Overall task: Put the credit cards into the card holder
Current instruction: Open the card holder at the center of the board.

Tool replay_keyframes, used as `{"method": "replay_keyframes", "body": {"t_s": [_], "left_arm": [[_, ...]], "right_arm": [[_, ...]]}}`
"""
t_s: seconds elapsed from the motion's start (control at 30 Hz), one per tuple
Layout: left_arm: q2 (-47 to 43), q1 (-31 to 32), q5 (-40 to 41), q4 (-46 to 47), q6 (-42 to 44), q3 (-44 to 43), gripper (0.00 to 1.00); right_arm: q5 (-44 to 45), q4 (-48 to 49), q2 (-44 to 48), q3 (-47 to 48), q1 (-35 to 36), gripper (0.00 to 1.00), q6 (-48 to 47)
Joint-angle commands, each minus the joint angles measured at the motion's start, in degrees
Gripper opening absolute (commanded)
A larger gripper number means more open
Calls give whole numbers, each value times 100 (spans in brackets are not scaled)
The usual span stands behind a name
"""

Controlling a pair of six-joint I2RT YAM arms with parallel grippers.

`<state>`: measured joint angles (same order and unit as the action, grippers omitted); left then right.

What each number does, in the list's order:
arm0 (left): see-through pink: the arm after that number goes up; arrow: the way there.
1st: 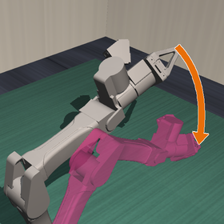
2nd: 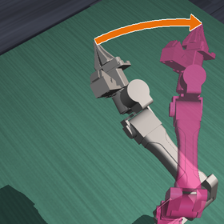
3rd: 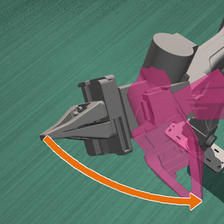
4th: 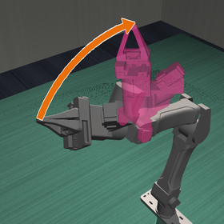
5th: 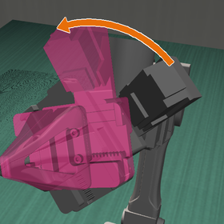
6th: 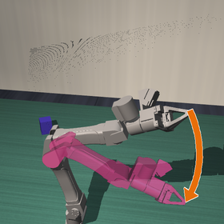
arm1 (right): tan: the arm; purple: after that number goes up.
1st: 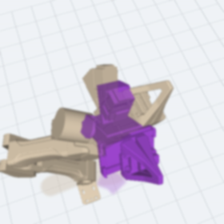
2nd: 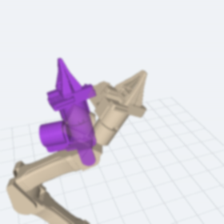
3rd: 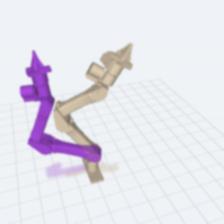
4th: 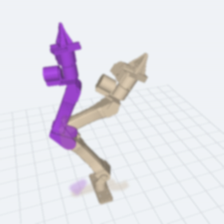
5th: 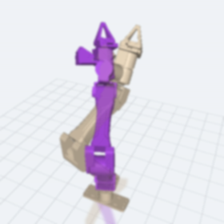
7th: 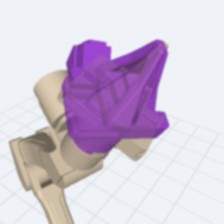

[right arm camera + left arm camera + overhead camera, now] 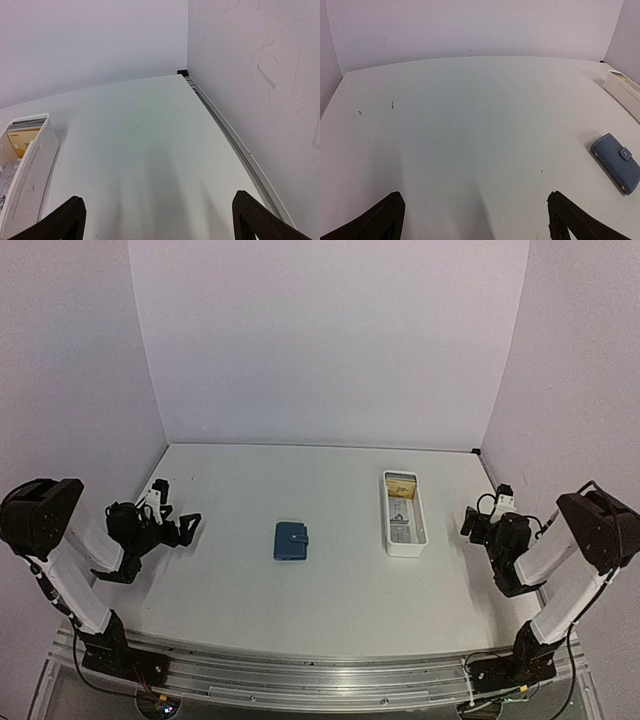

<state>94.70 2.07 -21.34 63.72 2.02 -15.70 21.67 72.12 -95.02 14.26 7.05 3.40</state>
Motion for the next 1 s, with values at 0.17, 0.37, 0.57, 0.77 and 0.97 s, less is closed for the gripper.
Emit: {"method": "replay_keyframes", "body": {"t_s": [0.17,0.37,0.57,0.77,0.97], "left_arm": [[-34,-22,-81,281,87,-114,100],[-737,-4,657,-1074,-143,-560,100],[-1550,204,137,-4706,-461,-2709,100],[-1282,807,-163,-6988,-1646,-4069,100],[-372,1200,-1204,-8406,-2471,-5028,100]], "right_arm": [[134,-2185,1393,1097,-14,98,-74],[-1116,-4780,2193,2844,-9,98,-35],[-2186,-6039,2389,4321,458,98,543],[-1158,-7706,1108,6246,2152,98,1268],[-813,-9000,-688,7918,3376,94,2399]]}}
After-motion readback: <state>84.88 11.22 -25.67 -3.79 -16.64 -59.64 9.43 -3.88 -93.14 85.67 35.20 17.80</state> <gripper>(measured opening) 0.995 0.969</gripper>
